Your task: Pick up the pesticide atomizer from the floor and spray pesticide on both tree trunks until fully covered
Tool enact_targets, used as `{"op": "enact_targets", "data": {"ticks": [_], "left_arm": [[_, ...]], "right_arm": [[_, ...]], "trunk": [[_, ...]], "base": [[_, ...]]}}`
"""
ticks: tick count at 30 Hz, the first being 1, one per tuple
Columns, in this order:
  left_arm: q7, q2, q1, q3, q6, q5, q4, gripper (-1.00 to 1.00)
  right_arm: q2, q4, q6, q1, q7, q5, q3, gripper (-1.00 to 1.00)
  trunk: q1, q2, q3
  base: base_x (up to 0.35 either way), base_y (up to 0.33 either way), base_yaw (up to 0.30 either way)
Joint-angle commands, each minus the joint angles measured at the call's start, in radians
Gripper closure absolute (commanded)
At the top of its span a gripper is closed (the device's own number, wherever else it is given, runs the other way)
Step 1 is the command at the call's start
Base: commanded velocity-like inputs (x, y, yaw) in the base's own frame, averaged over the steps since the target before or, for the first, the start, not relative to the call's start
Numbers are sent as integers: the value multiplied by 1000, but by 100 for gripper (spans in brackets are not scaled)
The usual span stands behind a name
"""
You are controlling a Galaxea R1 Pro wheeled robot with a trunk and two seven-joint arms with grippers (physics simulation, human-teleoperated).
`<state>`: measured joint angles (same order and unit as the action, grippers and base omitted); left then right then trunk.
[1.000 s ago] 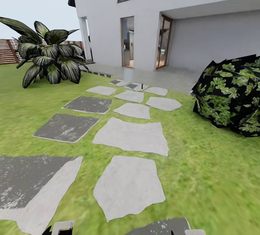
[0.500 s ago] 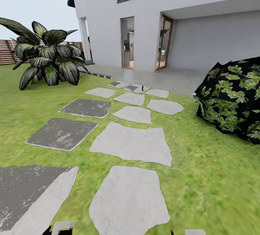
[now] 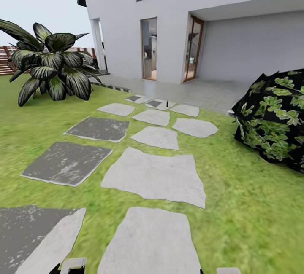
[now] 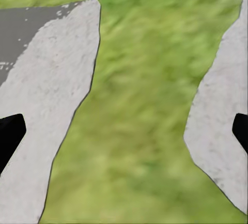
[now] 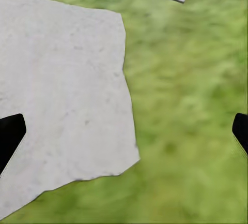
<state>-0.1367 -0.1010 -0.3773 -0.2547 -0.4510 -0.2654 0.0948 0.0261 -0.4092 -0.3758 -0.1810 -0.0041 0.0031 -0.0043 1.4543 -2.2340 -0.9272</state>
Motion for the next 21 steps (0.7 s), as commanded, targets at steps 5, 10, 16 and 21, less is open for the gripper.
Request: {"op": "enact_targets", "data": {"ticks": [5, 10, 16, 21], "left_arm": [[0, 0, 0, 0, 0, -1, 0, -100], [0, 0, 0, 0, 0, 0, 0, -100], [0, 0, 0, 0, 0, 0, 0, -100], [0, 0, 0, 0, 0, 0, 0, -100]], "right_arm": [[0, 0, 0, 0, 0, -1, 0, -100], [0, 0, 0, 0, 1, -2, 0, -100], [0, 0, 0, 0, 1, -2, 0, -100], [0, 0, 0, 0, 0, -2, 0, -100]], "trunk": [[0, 0, 0], [0, 0, 0], [0, 0, 0], [0, 0, 0]], "base": [[339, 0, 0], [339, 0, 0], [338, 0, 0], [338, 0, 0]]}}
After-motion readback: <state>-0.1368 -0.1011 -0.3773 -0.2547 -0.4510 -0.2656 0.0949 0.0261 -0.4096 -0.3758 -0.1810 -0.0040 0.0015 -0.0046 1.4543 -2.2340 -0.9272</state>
